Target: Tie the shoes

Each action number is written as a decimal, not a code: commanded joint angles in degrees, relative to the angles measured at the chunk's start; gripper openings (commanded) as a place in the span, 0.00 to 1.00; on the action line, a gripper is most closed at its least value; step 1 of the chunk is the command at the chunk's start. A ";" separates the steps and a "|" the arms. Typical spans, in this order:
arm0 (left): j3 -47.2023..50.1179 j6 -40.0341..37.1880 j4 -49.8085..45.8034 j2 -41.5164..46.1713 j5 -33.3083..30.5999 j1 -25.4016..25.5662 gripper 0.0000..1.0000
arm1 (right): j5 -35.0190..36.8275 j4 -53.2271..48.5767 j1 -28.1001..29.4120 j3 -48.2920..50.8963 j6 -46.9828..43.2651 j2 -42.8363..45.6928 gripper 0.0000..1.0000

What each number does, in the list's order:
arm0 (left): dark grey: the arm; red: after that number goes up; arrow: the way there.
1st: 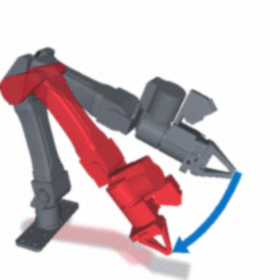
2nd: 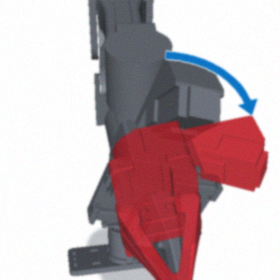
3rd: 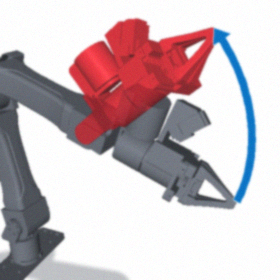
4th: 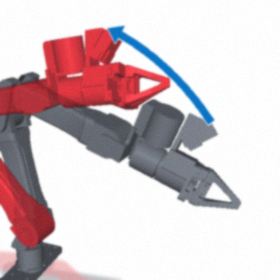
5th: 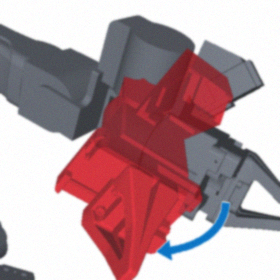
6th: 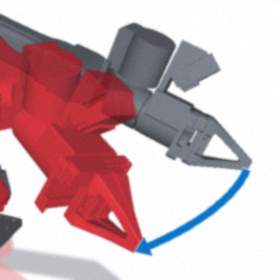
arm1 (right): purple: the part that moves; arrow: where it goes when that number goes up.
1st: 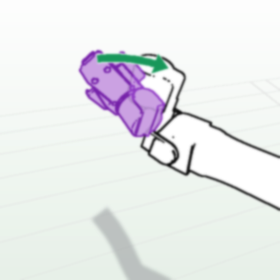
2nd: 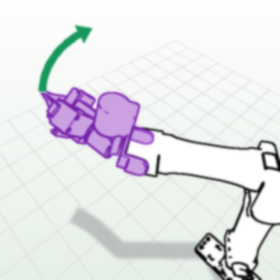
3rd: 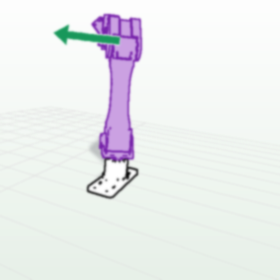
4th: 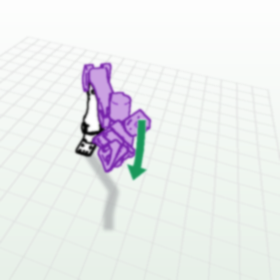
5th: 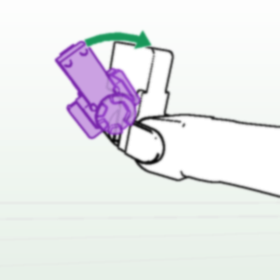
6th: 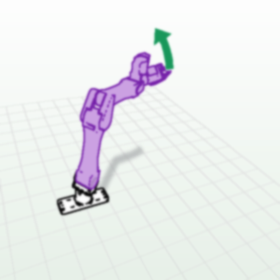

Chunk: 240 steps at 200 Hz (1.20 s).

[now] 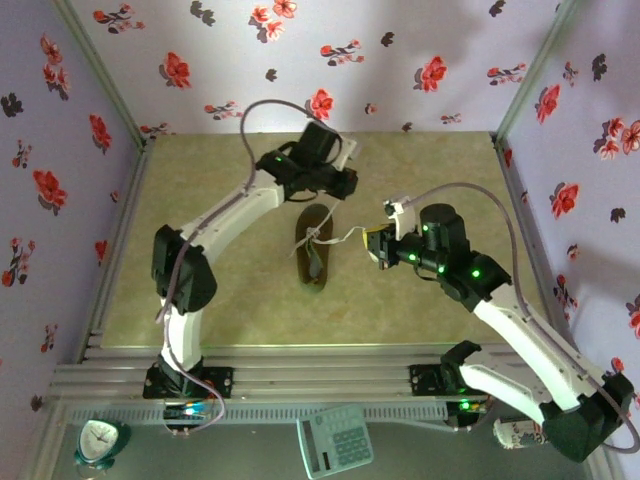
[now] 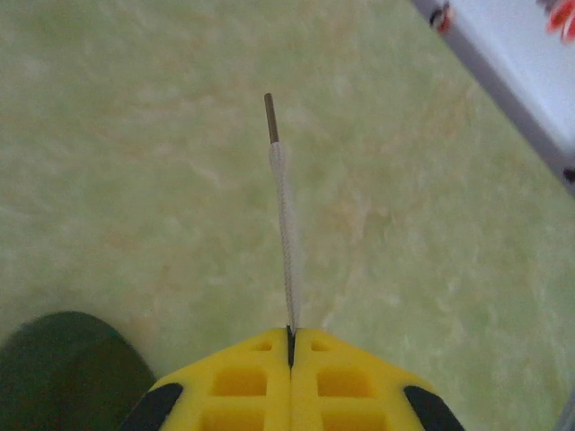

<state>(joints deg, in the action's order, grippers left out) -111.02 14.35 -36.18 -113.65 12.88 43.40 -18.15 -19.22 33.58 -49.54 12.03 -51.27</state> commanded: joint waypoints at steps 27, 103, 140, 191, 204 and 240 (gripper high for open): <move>-2.84 -1.14 -1.96 -3.95 2.50 4.21 0.08 | -1.76 1.69 0.45 1.41 0.10 1.88 0.00; -2.05 0.72 0.16 -1.08 -2.69 2.74 0.69 | -1.40 2.01 0.52 3.45 0.44 2.39 0.00; 10.31 1.32 4.99 8.53 -11.83 0.59 0.68 | 2.78 1.73 0.45 3.55 1.23 1.80 0.00; 36.17 3.82 15.91 25.06 -14.73 -2.72 0.63 | 8.79 -2.05 0.93 -1.30 2.73 -5.84 0.00; 41.87 3.89 19.23 28.88 -14.53 -2.79 0.63 | 8.31 -1.81 1.46 -2.98 3.85 -8.32 0.00; 52.09 5.00 23.71 36.31 -16.16 -3.04 0.65 | 10.71 -0.50 4.01 -7.83 7.68 -13.99 0.00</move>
<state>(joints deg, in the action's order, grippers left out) -63.57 17.82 -18.46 -81.41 -0.51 40.49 -10.57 -20.93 35.81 -53.39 15.75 -63.20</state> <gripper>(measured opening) 0.645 0.063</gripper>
